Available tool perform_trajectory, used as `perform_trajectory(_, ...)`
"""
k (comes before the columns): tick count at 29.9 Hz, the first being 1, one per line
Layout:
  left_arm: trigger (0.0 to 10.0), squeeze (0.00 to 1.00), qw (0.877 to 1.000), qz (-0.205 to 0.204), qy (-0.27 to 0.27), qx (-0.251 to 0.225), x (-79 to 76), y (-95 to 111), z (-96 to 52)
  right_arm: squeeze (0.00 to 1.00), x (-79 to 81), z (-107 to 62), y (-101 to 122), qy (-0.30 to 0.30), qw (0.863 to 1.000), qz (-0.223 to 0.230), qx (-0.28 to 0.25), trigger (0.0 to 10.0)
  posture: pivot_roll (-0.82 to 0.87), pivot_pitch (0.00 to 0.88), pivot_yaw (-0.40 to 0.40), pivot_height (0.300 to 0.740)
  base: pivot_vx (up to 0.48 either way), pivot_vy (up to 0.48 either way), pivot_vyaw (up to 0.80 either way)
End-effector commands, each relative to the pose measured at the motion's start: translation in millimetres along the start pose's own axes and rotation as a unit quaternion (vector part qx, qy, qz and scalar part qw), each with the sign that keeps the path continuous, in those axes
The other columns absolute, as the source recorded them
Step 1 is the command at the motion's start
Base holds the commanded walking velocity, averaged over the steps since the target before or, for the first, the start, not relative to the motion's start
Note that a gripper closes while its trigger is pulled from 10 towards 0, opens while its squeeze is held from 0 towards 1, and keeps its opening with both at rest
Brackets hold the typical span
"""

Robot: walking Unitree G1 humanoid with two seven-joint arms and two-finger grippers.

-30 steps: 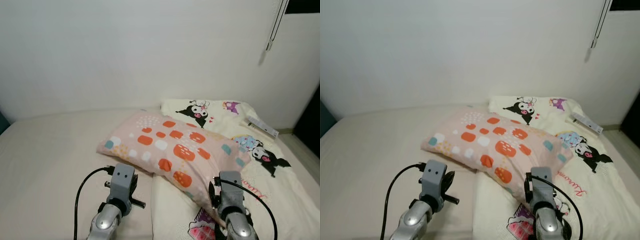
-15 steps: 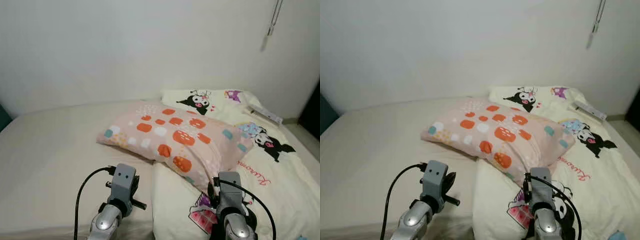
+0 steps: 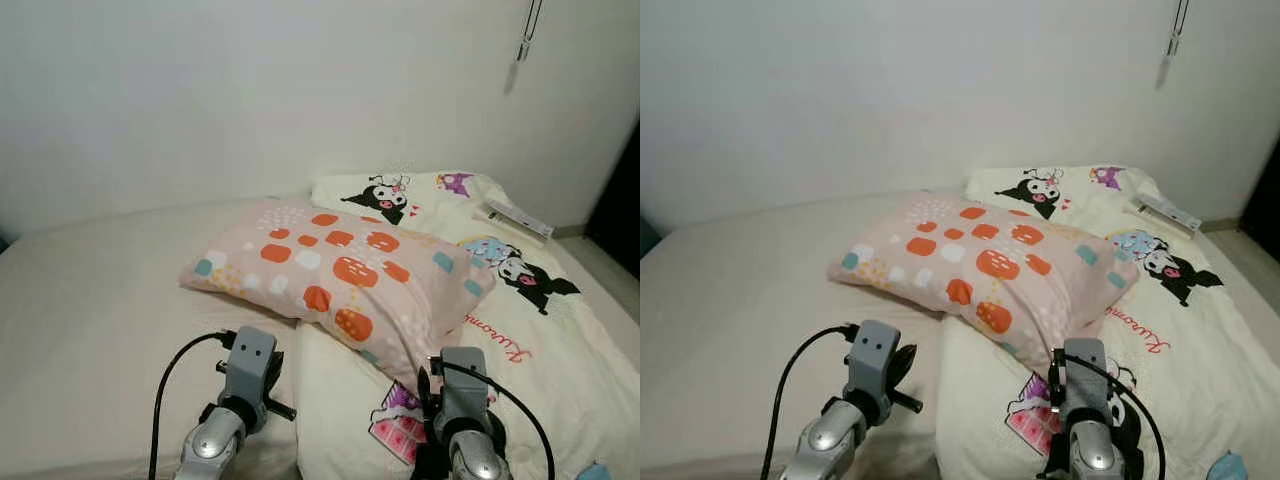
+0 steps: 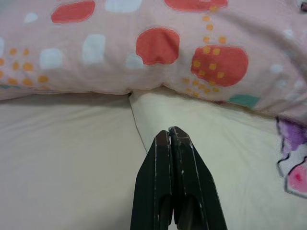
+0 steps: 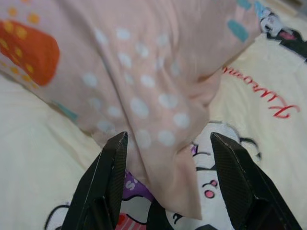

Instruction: Clean up the room

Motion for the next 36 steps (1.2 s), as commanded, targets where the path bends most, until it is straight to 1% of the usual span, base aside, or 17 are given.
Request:
perform_trajectory(1, 10.0, 0.0, 1.0, 0.004, -0.002, 0.022, 2.0, -10, -5.8, 0.0, 2.5, -3.0, -6, 0.001, 1.0, 0.007, 0.012, 10.0, -0.01, 0.087, 0.077, 0.612, 0.0, 0.0, 0.0)
perform_trajectory(21, 10.0, 0.0, 1.0, 0.003, -0.011, 0.028, -0.2, -12, -7.7, 0.0, 3.8, -3.5, -7, 0.005, 1.0, 0.006, 0.016, 10.0, -0.01, 0.086, 0.076, 0.612, 0.0, 0.0, 0.0)
perform_trajectory(23, 10.0, 0.0, 0.999, 0.005, -0.011, 0.031, 1.2, -14, -7.0, 0.0, 2.6, -0.8, -6, 0.002, 1.0, -0.007, 0.018, 10.0, -0.01, 0.089, 0.079, 0.612, 0.0, 0.0, 0.0)
perform_trajectory(24, 10.0, 0.0, 0.999, 0.006, -0.008, 0.032, 3.3, -14, -6.3, 0.0, 2.3, 1.4, -3, 0.005, 1.0, -0.022, 0.012, 10.0, -0.01, 0.089, 0.079, 0.612, 0.0, 0.0, 0.0)
perform_trajectory(25, 10.0, 0.0, 0.999, 0.006, -0.008, 0.032, 3.3, -14, -6.3, 0.0, 2.3, 1.4, -3, 0.005, 1.0, -0.022, 0.012, 10.0, -0.01, 0.089, 0.079, 0.612, 0.0, 0.0, 0.0)
perform_trajectory(26, 10.0, 0.0, 0.999, 0.006, 0.006, 0.032, 10.8, -14, -4.4, 1.0, 11.0, 7.0, 12, 0.041, 0.997, -0.06, -0.017, 10.0, -0.02, 0.093, 0.079, 0.612, 0.0, 0.0, 0.0)
perform_trajectory(27, 10.0, 0.0, 0.999, 0.006, 0.006, 0.032, 10.8, -14, -4.4, 1.0, 11.0, 7.0, 12, 0.041, 0.997, -0.06, -0.017, 10.0, -0.02, 0.093, 0.079, 0.612, 0.0, 0.0, 0.0)
perform_trajectory(29, 10.0, 0.0, 0.999, 0.007, 0.017, 0.03, 17.5, -13, -2.3, 1.0, 18.8, 12.6, 21, 0.069, 0.995, -0.059, -0.029, 10.0, -0.02, 0.1, 0.071, 0.612, 0.0, 0.0, 0.0)
perform_trajectory(32, 10.0, 0.0, 0.999, 0.008, 0.022, 0.023, 21.8, -9, -0.5, 1.0, 22.6, 18.4, 25, 0.088, 0.994, -0.054, -0.027, 10.0, -0.01, 0.113, 0.061, 0.612, 0.0, 0.0, 0.0)
perform_trajectory(34, 10.0, 0.0, 0.999, 0.008, 0.027, 0.017, 26.2, -5, 0.7, 1.0, 26.8, 24.7, 29, 0.111, 0.991, -0.065, -0.027, 10.0, -0.01, 0.121, 0.056, 0.612, 0.0, 0.0, 0.0)
perform_trajectory(36, 10.0, 0.0, 0.999, 0.007, 0.029, 0.015, 27.5, -4, 0.5, 1.0, 27.4, 27.9, 31, 0.118, 0.99, -0.069, -0.024, 10.0, -0.01, 0.134, 0.051, 0.612, 0.0, 0.0, 0.0)
Point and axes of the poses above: a point about 5 cm out from each wrist's last joint towards the gripper, its own z axis pointing out of the wrist towards the gripper, its own y axis along the axis of the wrist's last joint, x = y × z, the point moved 4 cm from there along z, pointing out of the wrist towards the gripper, and after that the axes turned 10 degrees about z, right-handed, at the moved point
